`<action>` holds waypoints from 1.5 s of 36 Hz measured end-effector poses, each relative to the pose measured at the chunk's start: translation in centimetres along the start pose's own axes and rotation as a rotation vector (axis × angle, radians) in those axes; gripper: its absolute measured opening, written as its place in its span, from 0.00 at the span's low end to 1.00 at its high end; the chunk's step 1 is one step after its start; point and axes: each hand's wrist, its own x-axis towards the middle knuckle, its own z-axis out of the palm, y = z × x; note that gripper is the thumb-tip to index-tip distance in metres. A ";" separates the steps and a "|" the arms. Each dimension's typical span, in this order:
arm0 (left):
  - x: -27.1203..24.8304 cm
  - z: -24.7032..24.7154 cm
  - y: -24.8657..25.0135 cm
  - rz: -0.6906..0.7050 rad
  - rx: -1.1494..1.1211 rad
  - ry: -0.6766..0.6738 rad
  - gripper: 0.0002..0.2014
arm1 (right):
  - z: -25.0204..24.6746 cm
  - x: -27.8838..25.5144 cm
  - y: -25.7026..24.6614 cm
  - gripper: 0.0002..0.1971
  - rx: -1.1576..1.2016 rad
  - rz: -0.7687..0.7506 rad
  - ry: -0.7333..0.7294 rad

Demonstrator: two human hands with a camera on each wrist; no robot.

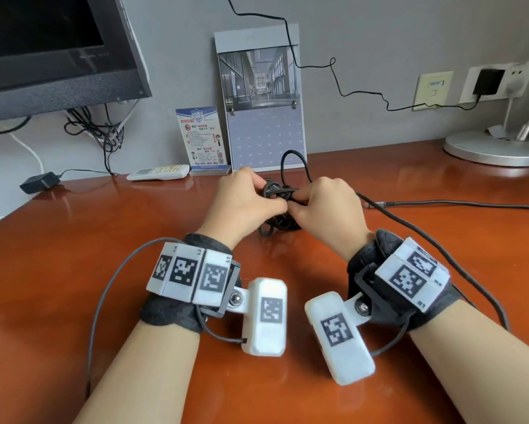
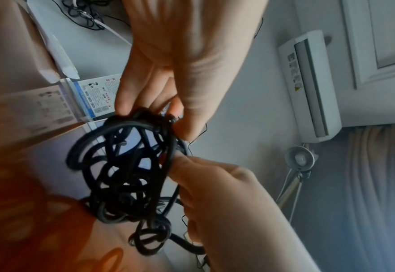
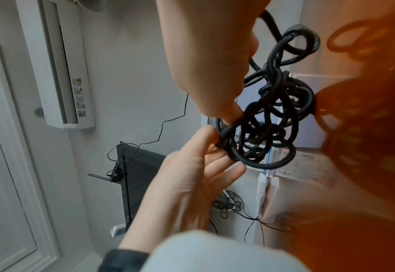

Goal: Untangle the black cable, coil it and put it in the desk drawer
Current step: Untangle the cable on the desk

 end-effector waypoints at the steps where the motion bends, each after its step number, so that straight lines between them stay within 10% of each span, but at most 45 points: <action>1: 0.1 0.0 0.0 0.019 0.043 0.040 0.07 | 0.1 0.0 0.0 0.15 0.019 -0.019 -0.018; 7: 0.3 -0.1 0.2 0.059 0.276 0.151 0.05 | 0.3 0.0 0.0 0.19 0.007 -0.004 0.005; 25: 0.3 -0.1 -1.3 -0.049 -0.434 -0.013 0.09 | -2.4 0.0 0.7 0.22 -0.015 0.044 0.037; 31: -0.1 -0.1 -1.1 -0.030 -0.349 -0.114 0.08 | -2.1 -0.3 0.6 0.20 -0.068 0.040 0.038; 41: 0.3 0.7 -1.7 0.239 -0.052 0.144 0.07 | -1.4 0.0 -0.1 0.13 -0.073 0.060 0.032; 54: 0.7 0.2 -2.1 0.089 -0.118 0.249 0.07 | -1.9 -0.3 0.7 0.12 -0.155 -0.057 -0.038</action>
